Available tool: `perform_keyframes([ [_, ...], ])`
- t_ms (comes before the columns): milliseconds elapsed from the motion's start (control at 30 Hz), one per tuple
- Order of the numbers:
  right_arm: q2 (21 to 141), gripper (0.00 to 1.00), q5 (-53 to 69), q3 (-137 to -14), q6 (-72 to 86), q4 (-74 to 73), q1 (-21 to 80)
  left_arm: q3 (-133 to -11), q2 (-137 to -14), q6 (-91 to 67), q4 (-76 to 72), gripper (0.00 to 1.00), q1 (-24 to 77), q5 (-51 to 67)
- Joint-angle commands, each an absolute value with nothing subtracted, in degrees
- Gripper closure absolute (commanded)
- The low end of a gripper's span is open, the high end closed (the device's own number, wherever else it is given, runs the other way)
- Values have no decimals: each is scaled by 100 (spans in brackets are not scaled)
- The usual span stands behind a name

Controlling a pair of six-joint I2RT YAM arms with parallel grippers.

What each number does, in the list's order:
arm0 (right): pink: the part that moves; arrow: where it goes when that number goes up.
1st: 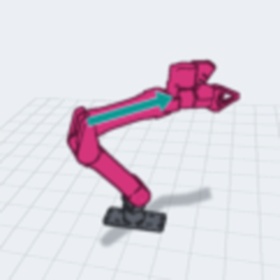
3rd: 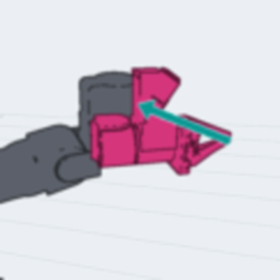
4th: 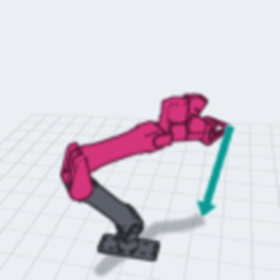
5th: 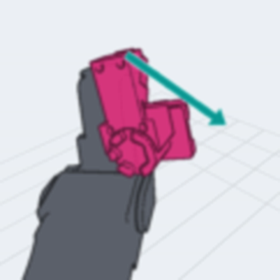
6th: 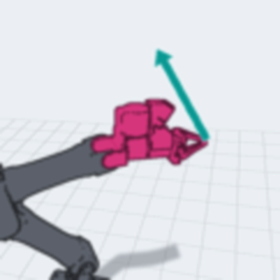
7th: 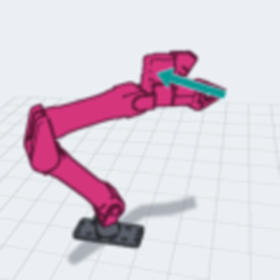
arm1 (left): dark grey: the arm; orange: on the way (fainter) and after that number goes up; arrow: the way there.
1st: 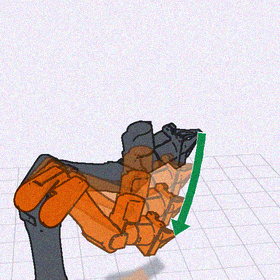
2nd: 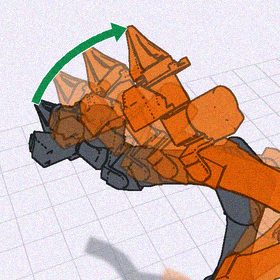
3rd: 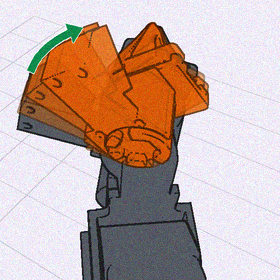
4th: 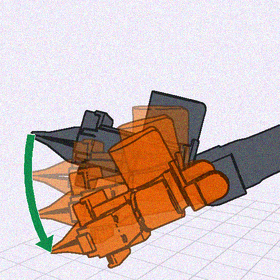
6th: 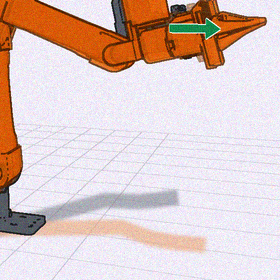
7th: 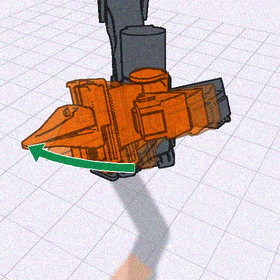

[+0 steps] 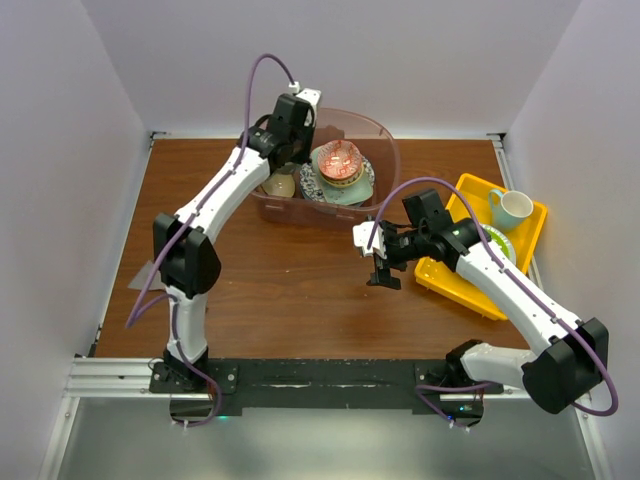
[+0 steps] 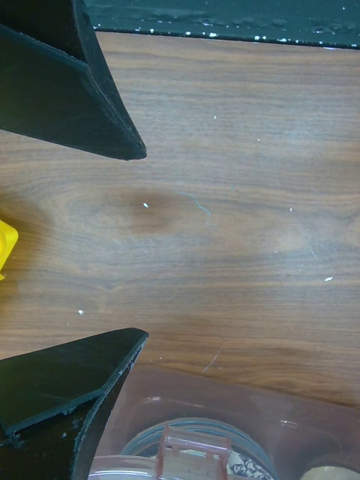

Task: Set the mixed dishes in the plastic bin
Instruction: Place the cup in the plastic bin.

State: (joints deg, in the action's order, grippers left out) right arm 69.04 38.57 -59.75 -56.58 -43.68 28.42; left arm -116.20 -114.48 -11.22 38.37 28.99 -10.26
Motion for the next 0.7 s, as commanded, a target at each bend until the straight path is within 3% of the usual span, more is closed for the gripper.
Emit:
perform_keyframes([
  [0, 6812, 2, 4017, -5959, -5704, -4324, 2813, -12155, -11487, -756, 3094, 100, 2760, -1309],
  [667, 6847, 2, 4017, -5959, -5704, -4324, 2821, -12023, -12094, -738, 3041, 100, 2637, -1160],
])
